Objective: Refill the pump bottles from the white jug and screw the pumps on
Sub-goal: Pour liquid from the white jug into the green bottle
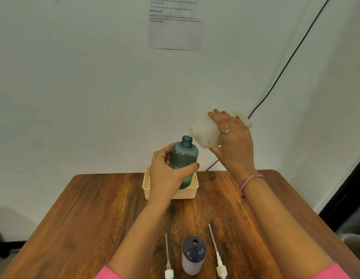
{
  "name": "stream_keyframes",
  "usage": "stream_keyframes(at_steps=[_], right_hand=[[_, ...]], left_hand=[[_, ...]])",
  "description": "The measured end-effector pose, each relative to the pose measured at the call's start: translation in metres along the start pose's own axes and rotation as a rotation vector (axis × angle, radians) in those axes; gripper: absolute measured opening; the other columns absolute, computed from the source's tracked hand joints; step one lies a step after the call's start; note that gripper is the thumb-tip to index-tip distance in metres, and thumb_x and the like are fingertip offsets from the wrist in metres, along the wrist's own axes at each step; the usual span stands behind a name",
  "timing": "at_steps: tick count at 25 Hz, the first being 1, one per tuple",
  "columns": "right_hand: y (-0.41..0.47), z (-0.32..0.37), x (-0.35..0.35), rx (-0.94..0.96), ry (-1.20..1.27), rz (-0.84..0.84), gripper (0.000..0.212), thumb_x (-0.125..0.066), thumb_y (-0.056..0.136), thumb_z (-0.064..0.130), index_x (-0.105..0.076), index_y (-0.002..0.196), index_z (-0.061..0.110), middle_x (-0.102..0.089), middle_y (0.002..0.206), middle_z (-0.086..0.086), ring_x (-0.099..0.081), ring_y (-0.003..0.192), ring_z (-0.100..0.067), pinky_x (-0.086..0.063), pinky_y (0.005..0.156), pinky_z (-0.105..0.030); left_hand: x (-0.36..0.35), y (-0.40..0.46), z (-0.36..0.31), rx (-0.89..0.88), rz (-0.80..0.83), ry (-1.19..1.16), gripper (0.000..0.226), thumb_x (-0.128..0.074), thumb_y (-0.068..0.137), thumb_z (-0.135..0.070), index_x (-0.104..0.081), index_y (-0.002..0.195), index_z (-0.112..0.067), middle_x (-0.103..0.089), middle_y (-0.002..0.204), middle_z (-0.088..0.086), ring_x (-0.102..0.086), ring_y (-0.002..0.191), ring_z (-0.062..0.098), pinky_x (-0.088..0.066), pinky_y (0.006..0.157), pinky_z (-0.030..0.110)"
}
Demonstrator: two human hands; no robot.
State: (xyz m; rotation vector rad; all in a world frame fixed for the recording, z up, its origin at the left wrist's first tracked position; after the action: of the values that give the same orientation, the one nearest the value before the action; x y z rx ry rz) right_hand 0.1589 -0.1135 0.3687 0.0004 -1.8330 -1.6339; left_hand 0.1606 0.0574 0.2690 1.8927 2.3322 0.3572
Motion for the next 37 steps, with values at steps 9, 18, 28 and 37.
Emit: stream_keyframes(at_steps=[9,18,28,37], right_hand=[[-0.029,-0.012,-0.022,-0.277,0.143,0.204,0.082,-0.085,0.065,0.021,-0.047,0.137,0.017,-0.056,0.134,-0.005,-0.053,0.121,-0.025,-0.043,0.103,-0.043],[-0.069,-0.037,-0.028,-0.606,0.399,0.222,0.076,-0.084,0.066,0.029,-0.046,0.132,0.022,-0.056,0.118,0.004,-0.054,0.106,-0.015,-0.050,0.084,-0.031],[-0.158,-0.062,-0.036,-0.863,0.445,0.105,0.070,-0.086,0.062,0.026,-0.051,0.122,0.024,-0.059,0.114,-0.001,-0.058,0.102,-0.016,-0.055,0.082,-0.037],[-0.269,-0.086,-0.054,-1.159,0.426,0.153,0.077,-0.083,0.070,0.023,-0.042,0.135,0.017,-0.054,0.128,-0.003,-0.051,0.110,-0.012,-0.050,0.085,-0.029]], left_hand=[[0.005,-0.002,0.019,0.012,-0.008,0.000,0.079,-0.090,0.058,-0.021,-0.052,0.127,-0.027,-0.059,0.118,-0.012,-0.056,0.106,0.004,-0.050,0.083,0.018],[0.014,-0.007,0.045,0.034,0.002,0.002,0.081,-0.091,0.056,-0.020,-0.054,0.128,-0.026,-0.061,0.123,-0.007,-0.058,0.112,0.008,-0.049,0.085,0.017],[0.040,-0.036,0.099,0.085,-0.027,0.083,0.076,-0.090,0.058,-0.019,-0.055,0.125,-0.027,-0.059,0.125,-0.008,-0.056,0.113,0.008,-0.050,0.092,0.025],[0.071,-0.074,0.183,0.239,-0.093,0.182,0.076,-0.088,0.060,-0.015,-0.055,0.128,-0.022,-0.060,0.124,-0.006,-0.054,0.115,0.010,-0.045,0.096,0.027]])
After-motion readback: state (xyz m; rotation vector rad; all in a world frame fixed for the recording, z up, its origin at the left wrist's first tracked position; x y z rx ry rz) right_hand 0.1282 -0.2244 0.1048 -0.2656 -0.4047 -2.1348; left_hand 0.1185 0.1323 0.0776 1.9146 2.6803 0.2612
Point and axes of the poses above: each hand's wrist, its own y-axis towards the middle knuckle, its own x-axis out of the back of the hand, z = x × y, the point moved 10 cm from there along y, towards the middle knuckle
